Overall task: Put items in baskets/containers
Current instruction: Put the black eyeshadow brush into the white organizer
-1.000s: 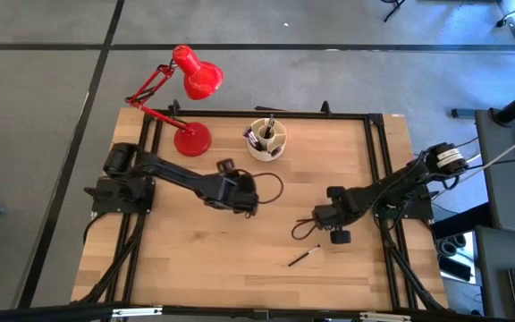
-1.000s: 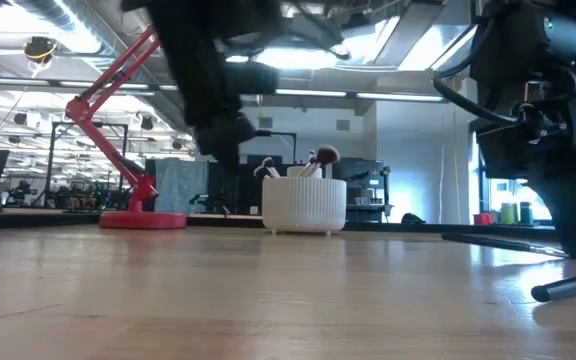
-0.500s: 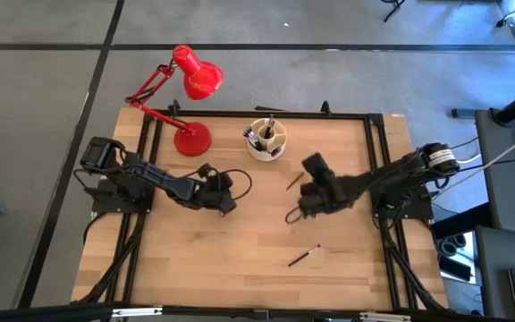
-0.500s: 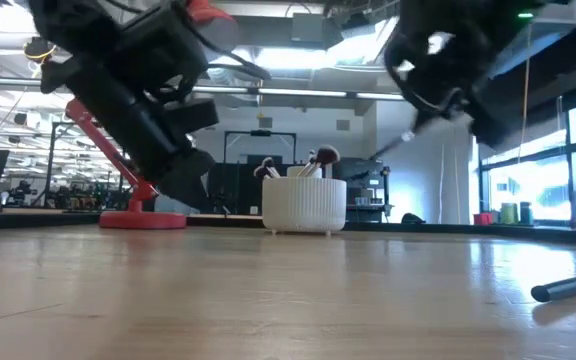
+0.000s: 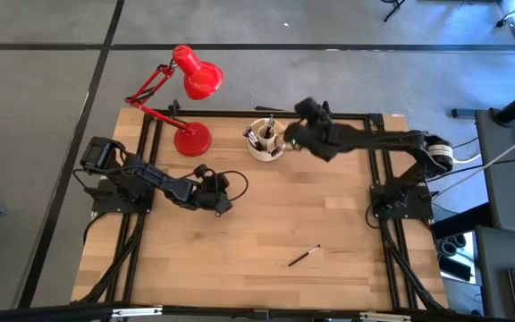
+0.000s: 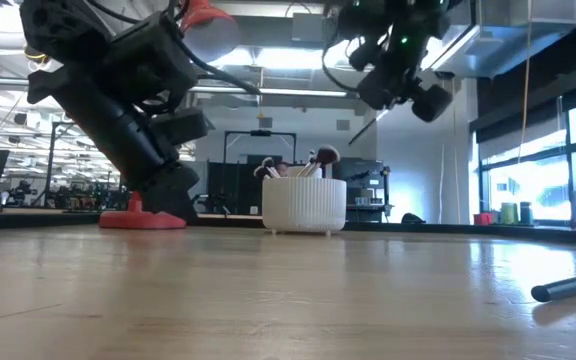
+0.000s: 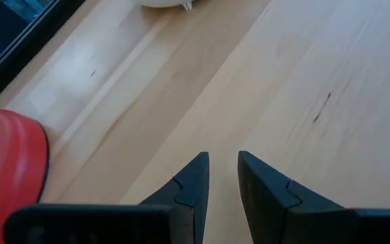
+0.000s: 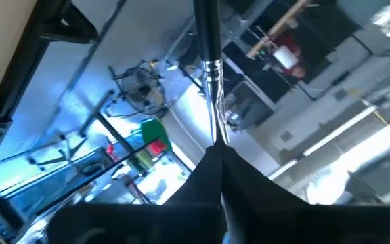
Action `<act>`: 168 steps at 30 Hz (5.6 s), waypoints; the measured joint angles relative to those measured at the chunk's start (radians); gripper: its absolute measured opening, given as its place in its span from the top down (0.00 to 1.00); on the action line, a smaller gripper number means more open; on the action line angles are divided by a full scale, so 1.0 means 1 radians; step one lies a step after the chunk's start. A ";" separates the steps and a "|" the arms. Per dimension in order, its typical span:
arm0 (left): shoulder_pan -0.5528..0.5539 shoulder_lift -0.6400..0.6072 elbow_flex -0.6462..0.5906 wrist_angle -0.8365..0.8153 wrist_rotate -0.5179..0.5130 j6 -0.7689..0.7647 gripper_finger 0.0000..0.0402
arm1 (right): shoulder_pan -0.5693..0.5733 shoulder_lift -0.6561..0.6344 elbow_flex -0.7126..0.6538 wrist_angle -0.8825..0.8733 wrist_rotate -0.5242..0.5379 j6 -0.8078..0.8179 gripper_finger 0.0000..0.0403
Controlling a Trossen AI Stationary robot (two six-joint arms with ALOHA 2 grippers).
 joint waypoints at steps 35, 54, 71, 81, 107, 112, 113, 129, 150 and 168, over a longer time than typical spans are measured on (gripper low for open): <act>0.003 0.001 0.000 -0.004 -0.012 0.002 0.81 | -0.094 0.201 0.000 0.608 -0.321 -0.424 0.98; 0.003 0.001 0.000 -0.007 -0.005 0.001 0.81 | -0.036 0.170 0.000 0.735 -0.221 -0.233 0.73; -0.040 0.001 -0.001 -0.053 0.042 -0.117 0.81 | 0.113 -0.199 -0.091 -0.105 -1.396 1.184 0.73; -0.040 0.001 -0.001 -0.044 0.044 -0.138 0.81 | 0.469 -0.121 -0.370 0.013 -1.397 1.252 0.73; -0.033 0.001 -0.001 -0.010 0.012 -0.127 0.81 | 0.819 0.118 -0.376 0.182 -1.280 1.283 0.74; -0.033 0.001 -0.001 -0.009 0.013 -0.116 0.81 | 0.819 0.119 -0.376 0.179 -1.249 1.251 0.86; -0.033 0.001 -0.001 -0.009 0.013 -0.111 0.81 | 0.819 0.120 -0.376 0.177 -1.238 1.236 0.90; -0.033 0.001 -0.001 -0.007 0.013 -0.109 0.81 | 0.770 0.126 -0.150 -0.426 -0.377 0.866 0.99; -0.033 0.001 -0.001 -0.007 0.021 -0.109 0.81 | 0.341 0.125 -0.072 -0.363 0.138 0.291 0.99; -0.033 0.001 -0.001 -0.007 0.004 -0.090 0.81 | 0.089 0.157 0.097 0.086 -0.196 -0.109 0.99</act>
